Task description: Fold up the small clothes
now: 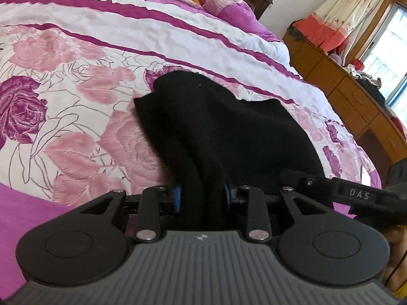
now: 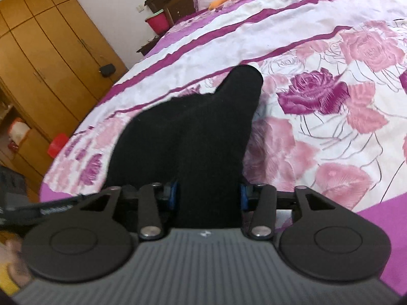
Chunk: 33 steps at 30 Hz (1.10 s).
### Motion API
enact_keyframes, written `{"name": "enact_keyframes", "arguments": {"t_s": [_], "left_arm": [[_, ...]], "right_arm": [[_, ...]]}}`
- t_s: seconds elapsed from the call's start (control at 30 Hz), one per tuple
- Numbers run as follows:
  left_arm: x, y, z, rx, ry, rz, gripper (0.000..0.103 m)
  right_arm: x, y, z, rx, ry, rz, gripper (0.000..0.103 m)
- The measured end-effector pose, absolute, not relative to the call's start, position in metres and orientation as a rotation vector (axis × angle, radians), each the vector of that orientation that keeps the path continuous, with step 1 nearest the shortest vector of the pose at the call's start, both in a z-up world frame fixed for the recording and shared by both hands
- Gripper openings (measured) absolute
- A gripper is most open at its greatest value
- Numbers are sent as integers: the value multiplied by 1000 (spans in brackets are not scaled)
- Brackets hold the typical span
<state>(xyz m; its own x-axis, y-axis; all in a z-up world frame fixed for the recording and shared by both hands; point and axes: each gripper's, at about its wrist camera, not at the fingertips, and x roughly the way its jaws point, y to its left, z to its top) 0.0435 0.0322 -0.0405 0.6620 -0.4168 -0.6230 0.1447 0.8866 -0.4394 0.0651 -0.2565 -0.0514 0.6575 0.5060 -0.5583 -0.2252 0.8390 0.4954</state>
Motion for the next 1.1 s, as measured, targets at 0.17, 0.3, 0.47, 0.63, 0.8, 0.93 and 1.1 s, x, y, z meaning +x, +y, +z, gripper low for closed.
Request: {"name": "enact_keyframes", "arguments": {"t_s": [0.17, 0.3, 0.47, 0.63, 0.8, 0.93, 1.1], "left_arm": [[34, 35, -33, -322, 761, -264, 49], [23, 36, -21, -287, 750, -232, 50], [3, 32, -6, -224, 740, -201, 50], [-17, 25, 3, -165, 748, -156, 59], [-35, 19, 7, -154, 744, -134, 67], [-46, 12, 7, -124, 745, -115, 72], [-55, 3, -3, -96, 763, -114, 74]], "right_arm": [[63, -267, -64, 541, 738, 416, 57], [49, -265, -52, 496, 713, 385, 61], [22, -267, -34, 453, 649, 334, 61], [-6, -265, -18, 421, 610, 345, 61], [-34, -258, -6, 381, 582, 327, 72], [-52, -255, -6, 373, 586, 325, 72], [-67, -246, -17, 288, 596, 281, 72]]}}
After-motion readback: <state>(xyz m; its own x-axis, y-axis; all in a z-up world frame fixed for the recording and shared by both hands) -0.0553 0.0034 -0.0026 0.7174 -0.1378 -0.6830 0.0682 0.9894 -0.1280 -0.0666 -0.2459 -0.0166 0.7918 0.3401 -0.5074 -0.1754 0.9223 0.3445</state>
